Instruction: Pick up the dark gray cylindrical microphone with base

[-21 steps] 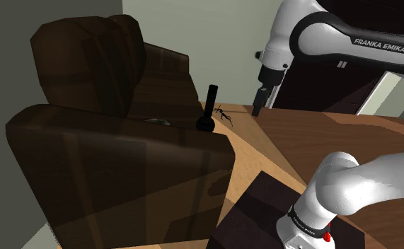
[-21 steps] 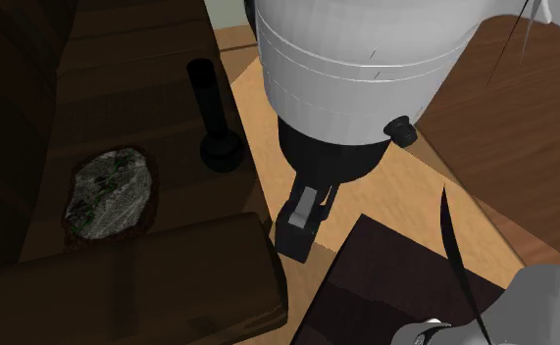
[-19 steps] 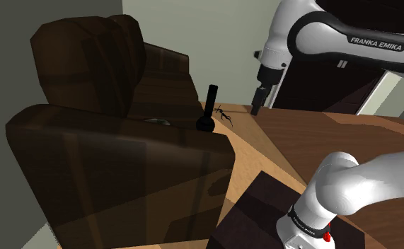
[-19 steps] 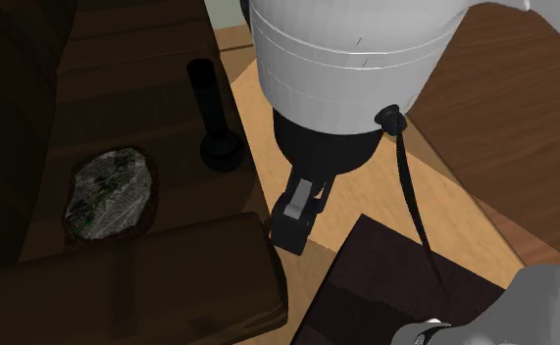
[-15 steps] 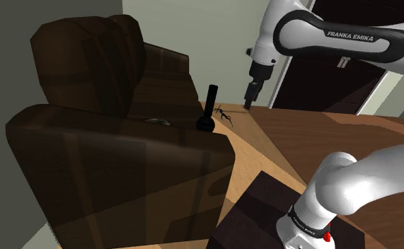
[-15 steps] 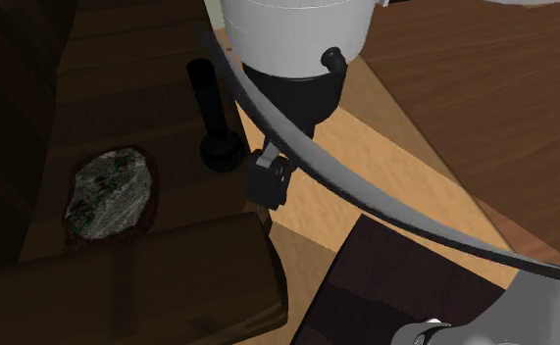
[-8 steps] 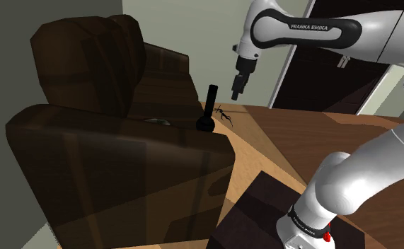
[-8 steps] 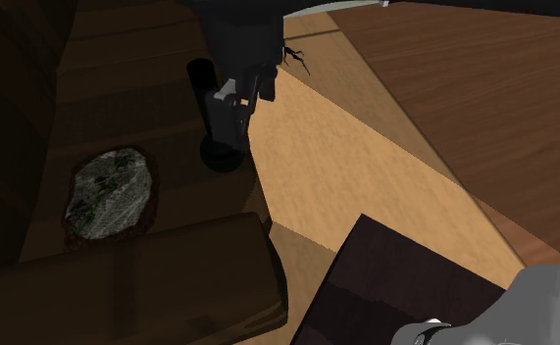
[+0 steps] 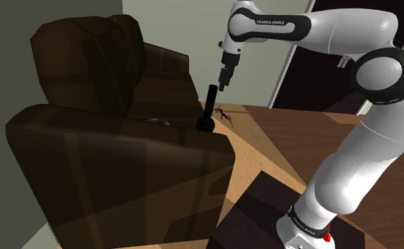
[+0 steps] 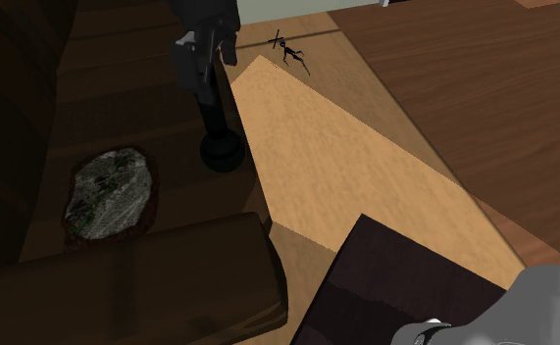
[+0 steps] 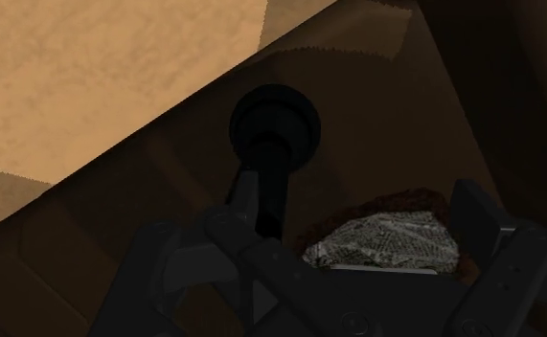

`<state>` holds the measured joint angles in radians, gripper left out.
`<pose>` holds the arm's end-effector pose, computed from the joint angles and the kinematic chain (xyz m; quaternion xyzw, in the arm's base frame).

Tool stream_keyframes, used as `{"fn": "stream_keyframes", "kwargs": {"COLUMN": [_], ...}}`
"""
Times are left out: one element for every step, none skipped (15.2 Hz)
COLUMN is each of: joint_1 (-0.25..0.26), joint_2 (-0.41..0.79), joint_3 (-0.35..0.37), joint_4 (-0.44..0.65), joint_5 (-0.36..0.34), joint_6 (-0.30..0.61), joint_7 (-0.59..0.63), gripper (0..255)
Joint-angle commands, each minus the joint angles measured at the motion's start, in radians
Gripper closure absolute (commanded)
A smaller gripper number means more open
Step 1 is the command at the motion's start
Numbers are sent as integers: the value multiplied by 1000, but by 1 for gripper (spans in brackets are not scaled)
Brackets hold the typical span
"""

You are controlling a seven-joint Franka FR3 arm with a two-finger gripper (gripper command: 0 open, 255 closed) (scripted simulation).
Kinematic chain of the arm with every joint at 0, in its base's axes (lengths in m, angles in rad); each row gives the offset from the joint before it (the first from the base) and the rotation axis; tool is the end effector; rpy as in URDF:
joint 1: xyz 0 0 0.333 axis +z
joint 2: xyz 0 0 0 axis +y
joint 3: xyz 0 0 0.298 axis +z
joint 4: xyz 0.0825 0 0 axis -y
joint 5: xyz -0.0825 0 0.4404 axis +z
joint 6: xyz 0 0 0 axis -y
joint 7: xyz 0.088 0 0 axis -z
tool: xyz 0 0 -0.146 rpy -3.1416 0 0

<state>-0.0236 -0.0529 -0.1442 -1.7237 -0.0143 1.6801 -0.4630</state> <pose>0.5935 -0.1039 0.5276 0.9890 0.1479 0.0031 0.0045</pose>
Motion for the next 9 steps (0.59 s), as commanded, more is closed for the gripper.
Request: {"fn": "stream_keyframes", "kwargs": {"joint_1": [-9,-15,-21,-29,-37,-46,-46,-46,-45], "joint_2": [94,139,185,234,284,335,330,327,323], "joint_3": [-13,-18,-21,-23,-25,-26,-25,-25,-25], "joint_4": [110,165,223,285,351,420,401,382,363], "joint_5": [20,31,42,53,65,77,76,75,74], "joint_6": [-19,-30,-44,-59,-78,-98,-83,-68,-52], "joint_7": [-42,-59,-77,-93,-109,-124,-124,-124,-124], "gripper": [0,0,0,0,0,0,0,0,0]}}
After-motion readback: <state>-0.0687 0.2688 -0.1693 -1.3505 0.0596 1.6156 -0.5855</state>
